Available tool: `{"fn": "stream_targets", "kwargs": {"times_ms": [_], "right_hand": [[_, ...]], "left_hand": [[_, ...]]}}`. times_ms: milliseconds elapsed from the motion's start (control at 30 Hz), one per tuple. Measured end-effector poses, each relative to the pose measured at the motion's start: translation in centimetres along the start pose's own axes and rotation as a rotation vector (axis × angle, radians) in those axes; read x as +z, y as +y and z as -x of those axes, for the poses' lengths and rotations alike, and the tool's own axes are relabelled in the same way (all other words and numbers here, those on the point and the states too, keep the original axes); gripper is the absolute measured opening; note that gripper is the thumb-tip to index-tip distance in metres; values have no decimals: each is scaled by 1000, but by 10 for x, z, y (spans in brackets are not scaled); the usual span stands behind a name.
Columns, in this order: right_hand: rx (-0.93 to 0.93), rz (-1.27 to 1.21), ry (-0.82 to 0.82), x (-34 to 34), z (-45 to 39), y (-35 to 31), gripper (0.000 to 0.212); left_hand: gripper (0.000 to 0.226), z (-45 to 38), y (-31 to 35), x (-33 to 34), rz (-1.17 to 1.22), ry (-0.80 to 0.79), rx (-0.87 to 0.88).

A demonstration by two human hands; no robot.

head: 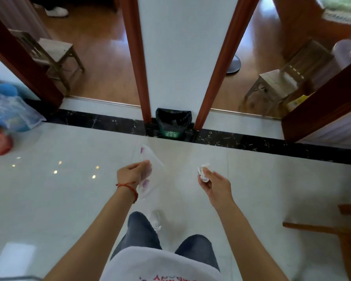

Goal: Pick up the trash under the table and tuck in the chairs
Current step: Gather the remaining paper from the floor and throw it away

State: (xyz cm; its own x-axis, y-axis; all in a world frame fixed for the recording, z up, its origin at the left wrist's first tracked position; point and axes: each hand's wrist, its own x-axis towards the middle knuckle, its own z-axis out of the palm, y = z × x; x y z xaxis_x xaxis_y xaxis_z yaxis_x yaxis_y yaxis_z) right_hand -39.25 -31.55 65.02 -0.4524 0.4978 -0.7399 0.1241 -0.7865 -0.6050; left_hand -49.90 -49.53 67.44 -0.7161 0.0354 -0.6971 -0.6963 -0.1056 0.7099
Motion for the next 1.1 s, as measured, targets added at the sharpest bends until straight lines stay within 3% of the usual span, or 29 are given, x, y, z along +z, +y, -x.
{"fn": "stream_targets", "kwargs": {"times_ms": [267,400,533,700,900,1100], "right_hand": [[27,-8,21,60,-62,-46,10],[36,20,17,76,-110,-79,23],[65,41,15,92,-164,-120,13],[91,82,14,113,-224,-160,30],[159,136,9,135,-285,-166,14],[160,181,43,147,-344,-149,13]], "left_hand": [[30,-82,58,63,5,20,-110],[25,-122,71,107,-12,12,-138],[34,-163,82,155,-73,89,-176],[33,-207,91,203,-172,163,-142],[16,-258,89,232,-114,158,-151],[10,-320,78,245,-35,158,-205]]}}
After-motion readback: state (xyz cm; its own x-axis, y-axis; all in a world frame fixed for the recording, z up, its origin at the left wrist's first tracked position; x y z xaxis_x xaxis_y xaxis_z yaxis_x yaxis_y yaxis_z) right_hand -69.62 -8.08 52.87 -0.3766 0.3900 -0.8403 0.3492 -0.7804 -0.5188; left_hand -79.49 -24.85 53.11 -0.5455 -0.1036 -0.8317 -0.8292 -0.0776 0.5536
